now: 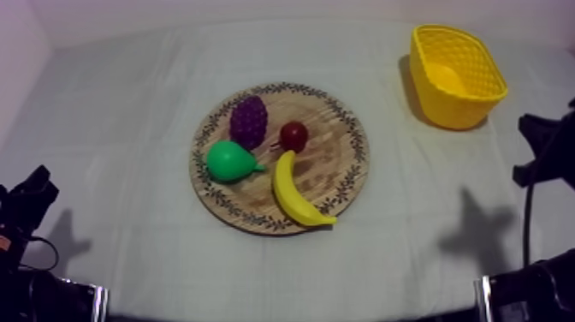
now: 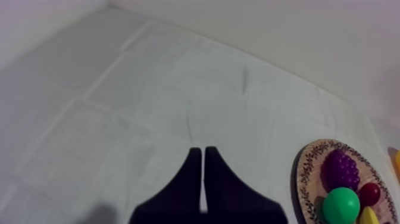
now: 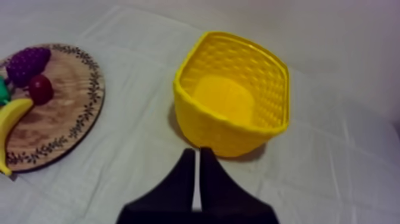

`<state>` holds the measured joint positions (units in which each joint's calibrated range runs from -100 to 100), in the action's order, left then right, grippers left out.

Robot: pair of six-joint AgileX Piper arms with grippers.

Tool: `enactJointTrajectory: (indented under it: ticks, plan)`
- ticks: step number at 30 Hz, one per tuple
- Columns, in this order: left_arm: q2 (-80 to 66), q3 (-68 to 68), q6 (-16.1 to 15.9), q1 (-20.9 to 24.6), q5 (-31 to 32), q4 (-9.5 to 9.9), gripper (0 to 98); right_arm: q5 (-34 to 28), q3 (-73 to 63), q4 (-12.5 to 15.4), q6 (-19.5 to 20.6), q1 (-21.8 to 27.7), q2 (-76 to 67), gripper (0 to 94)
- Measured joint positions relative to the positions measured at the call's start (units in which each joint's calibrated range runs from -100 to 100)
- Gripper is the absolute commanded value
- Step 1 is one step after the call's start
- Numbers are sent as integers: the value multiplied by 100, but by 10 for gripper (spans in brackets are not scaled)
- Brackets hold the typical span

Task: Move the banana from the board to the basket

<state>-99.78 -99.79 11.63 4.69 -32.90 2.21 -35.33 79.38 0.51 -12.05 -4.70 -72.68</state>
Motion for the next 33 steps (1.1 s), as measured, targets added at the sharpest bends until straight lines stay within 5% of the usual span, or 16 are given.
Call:
enactJointTrajectory:
  ticks: [11, 26, 33]
  plan:
    - [0, 0, 0, 0, 0, 0, 1, -1219, -2286, -978, 1071, -1206, 2016, 2]
    - [0, 0, 0, 0, 0, 0, 1, -3266, -5120, -1496, 2128, -2878, 3843, 3]
    - [0, 0, 0, 0, 0, 0, 1, -3716, -5571, -1753, 2526, -3326, 4380, 3]
